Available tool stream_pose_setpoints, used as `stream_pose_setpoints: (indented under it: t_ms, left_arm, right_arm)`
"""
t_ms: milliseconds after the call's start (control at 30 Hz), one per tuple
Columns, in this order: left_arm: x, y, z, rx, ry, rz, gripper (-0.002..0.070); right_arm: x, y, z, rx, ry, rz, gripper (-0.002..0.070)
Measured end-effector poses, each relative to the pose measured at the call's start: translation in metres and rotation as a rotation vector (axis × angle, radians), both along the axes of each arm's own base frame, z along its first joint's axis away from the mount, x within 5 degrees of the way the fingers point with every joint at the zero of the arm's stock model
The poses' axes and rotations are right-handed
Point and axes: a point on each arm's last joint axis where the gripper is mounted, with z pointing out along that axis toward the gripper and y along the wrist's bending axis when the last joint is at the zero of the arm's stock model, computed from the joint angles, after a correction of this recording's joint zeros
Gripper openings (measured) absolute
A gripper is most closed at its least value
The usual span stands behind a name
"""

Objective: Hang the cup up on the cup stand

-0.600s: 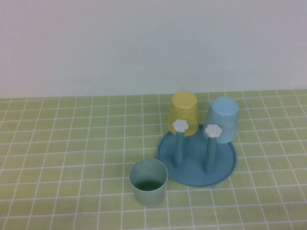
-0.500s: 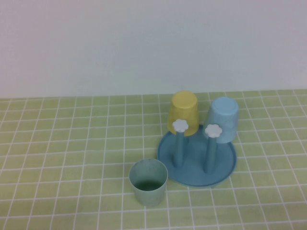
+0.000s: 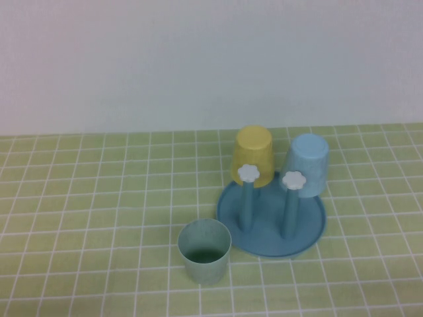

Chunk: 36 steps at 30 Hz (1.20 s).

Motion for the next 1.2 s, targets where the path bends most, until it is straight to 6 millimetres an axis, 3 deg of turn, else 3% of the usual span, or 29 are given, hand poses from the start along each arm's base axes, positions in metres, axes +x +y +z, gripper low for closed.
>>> stream_pose_setpoints:
  t_ms: [200,367,700,1200]
  left_arm:
    - [0.000,0.001,0.006,0.008,-0.067,0.008,0.0000]
    - [-0.001,0.002,0.018,0.023,-0.201,0.022,0.0000]
    - [-0.002,0.002,0.022,0.043,-0.238,0.027,0.0000]
    - [-0.004,0.005,0.030,-0.224,-0.336,0.025,0.0000]
  right_arm:
    - [0.001,0.000,0.002,-0.001,-0.031,-0.003,-0.0001]
    - [0.004,-0.001,0.013,-0.003,-0.171,-0.013,-0.0001]
    - [0.005,-0.002,0.022,-0.061,-0.269,-0.009,-0.0001]
    - [0.006,-0.002,0.025,-0.074,-0.293,-0.007,-0.0001]
